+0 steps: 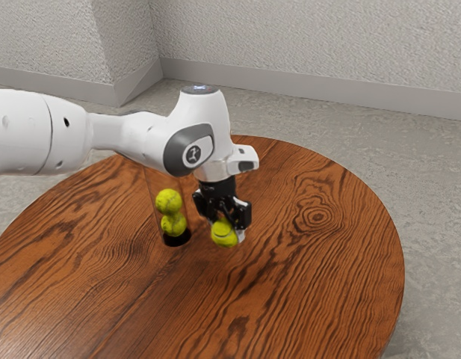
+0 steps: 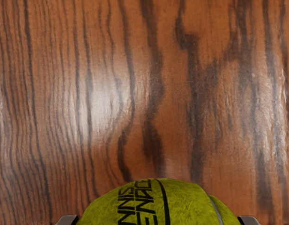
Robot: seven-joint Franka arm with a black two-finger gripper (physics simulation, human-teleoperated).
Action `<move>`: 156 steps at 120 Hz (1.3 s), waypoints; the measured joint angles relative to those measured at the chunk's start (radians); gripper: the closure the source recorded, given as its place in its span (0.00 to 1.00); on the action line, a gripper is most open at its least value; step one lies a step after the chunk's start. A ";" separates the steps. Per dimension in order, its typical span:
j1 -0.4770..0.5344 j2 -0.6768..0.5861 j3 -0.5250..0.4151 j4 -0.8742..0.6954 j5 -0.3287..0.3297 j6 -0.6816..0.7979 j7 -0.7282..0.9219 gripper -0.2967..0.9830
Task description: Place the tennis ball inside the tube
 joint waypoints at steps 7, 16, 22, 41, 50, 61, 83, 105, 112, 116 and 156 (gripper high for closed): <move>0.001 -0.042 0.001 0.044 0.022 -0.072 -0.003 0.57; 0.004 -0.089 0.002 0.092 0.060 -0.159 -0.006 0.56; 0.008 -0.114 0.005 0.124 0.082 -0.214 -0.006 0.56; 0.105 -0.149 0.010 0.200 0.114 -0.350 -0.003 0.54; 0.144 -0.147 0.010 0.241 0.124 -0.400 0.002 0.54; 0.190 -0.124 0.010 0.278 0.127 -0.445 0.014 0.53; 0.295 0.006 0.007 0.418 0.110 -0.496 0.055 0.52; 0.329 0.108 0.006 0.540 0.095 -0.517 0.098 0.51; 0.332 0.117 0.008 0.555 0.094 -0.519 0.109 0.51; 0.333 0.119 0.008 0.559 0.093 -0.519 0.115 0.51; 0.339 0.129 0.006 0.577 0.073 -0.519 0.152 0.32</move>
